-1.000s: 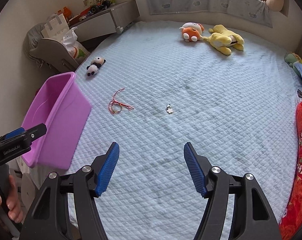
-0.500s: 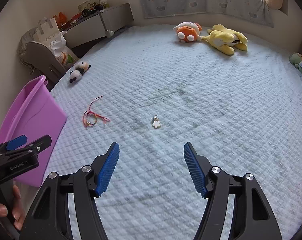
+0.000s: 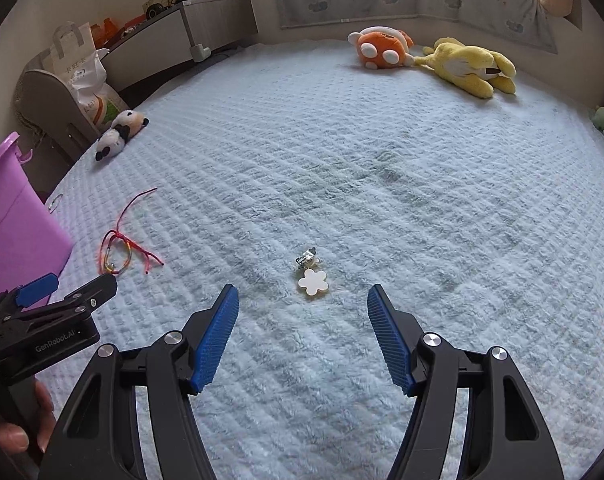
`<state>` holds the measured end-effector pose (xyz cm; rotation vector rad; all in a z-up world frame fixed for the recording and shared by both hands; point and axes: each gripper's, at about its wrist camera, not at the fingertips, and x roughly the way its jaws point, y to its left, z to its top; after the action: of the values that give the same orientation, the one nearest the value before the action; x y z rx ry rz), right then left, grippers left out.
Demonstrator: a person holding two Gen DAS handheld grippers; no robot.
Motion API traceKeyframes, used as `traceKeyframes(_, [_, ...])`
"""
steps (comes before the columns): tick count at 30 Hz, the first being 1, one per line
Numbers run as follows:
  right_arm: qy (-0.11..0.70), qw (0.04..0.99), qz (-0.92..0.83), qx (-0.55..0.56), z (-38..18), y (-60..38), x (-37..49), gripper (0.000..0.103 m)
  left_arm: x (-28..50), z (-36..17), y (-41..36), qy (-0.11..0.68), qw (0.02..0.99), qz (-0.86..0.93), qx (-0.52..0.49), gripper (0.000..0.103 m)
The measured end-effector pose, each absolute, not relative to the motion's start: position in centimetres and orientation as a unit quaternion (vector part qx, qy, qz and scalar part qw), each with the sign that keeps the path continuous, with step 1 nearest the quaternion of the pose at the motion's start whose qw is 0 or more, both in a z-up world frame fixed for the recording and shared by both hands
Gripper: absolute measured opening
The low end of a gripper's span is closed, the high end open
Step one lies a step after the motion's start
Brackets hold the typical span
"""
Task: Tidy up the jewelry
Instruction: 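Move both open tools over the red string bracelet and white flower pendant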
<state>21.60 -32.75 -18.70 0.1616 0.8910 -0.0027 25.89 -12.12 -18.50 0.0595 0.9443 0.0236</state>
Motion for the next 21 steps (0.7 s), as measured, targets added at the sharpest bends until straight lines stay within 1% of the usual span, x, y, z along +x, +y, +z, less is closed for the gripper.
traceKeyframes(13, [0.430,0.900,-0.001,0.068,-20.2,-32.0,23.8,0.064,28.7,-20.5,-11.3,0.466,0.885,0.015,0.009,0.096])
traceKeyframes(21, [0.434,0.899,-0.008,0.053,-20.8,-32.0,24.9,0.064,29.9,-21.1,-11.7,0.459,0.888,0.015,0.018,0.096])
